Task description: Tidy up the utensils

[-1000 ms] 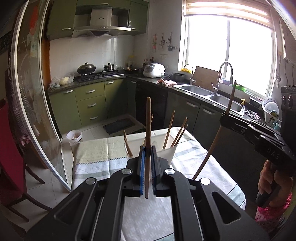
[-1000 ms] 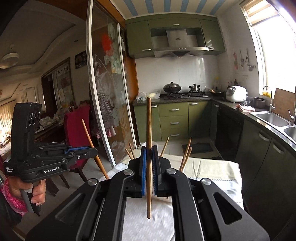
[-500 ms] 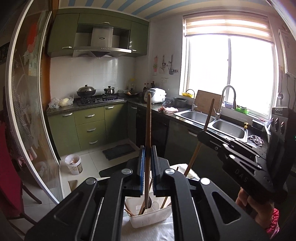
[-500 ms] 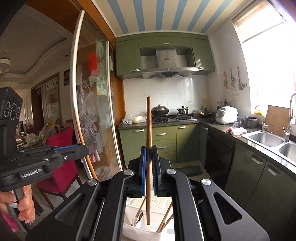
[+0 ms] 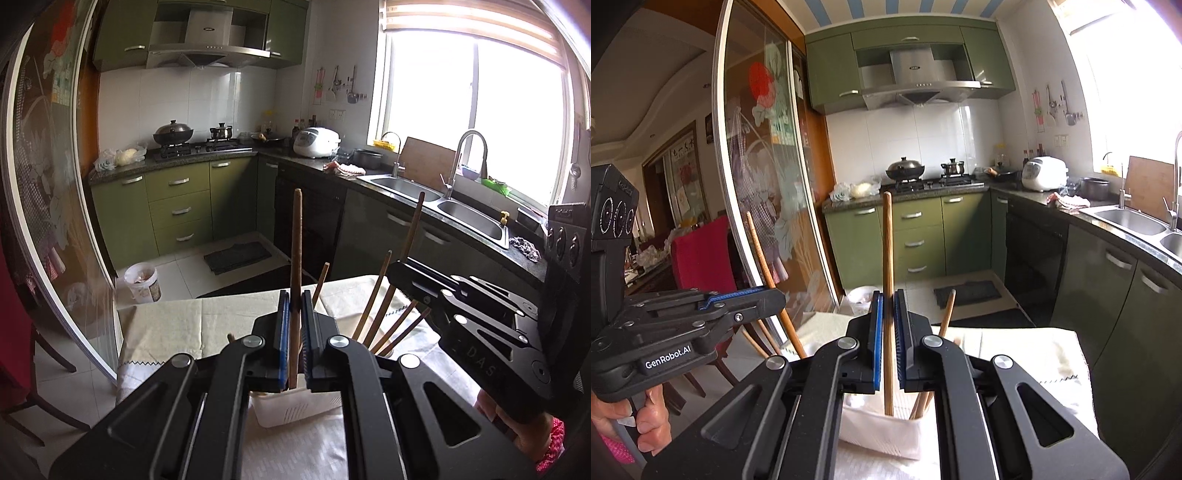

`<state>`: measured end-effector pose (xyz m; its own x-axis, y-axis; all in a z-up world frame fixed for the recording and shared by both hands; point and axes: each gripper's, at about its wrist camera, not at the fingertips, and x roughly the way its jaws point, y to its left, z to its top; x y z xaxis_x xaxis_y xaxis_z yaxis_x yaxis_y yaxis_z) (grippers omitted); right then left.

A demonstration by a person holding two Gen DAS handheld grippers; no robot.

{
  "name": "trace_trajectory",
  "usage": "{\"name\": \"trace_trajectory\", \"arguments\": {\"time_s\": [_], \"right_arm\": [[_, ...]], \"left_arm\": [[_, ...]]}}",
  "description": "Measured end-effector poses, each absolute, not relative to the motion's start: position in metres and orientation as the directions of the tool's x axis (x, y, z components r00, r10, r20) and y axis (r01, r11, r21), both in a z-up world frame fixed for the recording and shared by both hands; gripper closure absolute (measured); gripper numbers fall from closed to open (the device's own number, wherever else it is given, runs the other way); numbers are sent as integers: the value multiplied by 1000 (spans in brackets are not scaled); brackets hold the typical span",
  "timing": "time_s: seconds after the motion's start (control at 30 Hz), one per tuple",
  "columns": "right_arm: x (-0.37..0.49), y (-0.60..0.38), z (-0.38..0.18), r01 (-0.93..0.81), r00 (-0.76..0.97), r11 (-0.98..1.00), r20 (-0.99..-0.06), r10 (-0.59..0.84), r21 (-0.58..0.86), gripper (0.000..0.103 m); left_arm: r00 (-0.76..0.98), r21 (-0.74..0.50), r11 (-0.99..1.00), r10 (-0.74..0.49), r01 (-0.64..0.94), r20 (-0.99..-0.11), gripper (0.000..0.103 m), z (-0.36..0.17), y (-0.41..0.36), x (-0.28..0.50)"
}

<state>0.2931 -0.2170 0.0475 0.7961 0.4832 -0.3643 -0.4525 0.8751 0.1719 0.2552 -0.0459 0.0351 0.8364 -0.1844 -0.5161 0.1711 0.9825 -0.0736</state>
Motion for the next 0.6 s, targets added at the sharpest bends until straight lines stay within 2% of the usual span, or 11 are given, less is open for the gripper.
{"name": "trace_trajectory", "arguments": {"time_s": [0.13,0.37,0.53,0.6], "right_arm": [[294,-211,33,-455,784,875,-392,481,164,96],[274,-213,19,-461,781,873,-393,485,159,94],[240,-222,14,-471,783,869,-382,491,152,84],[223,-228,12,-471,785,869,-380,490,148,81]], "left_arm": [[827,-75,983,-181,167,-533,95,21,-42,254],[842,-54,987,-155,148,-516,67,6,-44,242],[873,-6,997,-71,78,-482,48,1,-43,220],[879,5,998,-49,58,-475,44,-3,-43,208]]}}
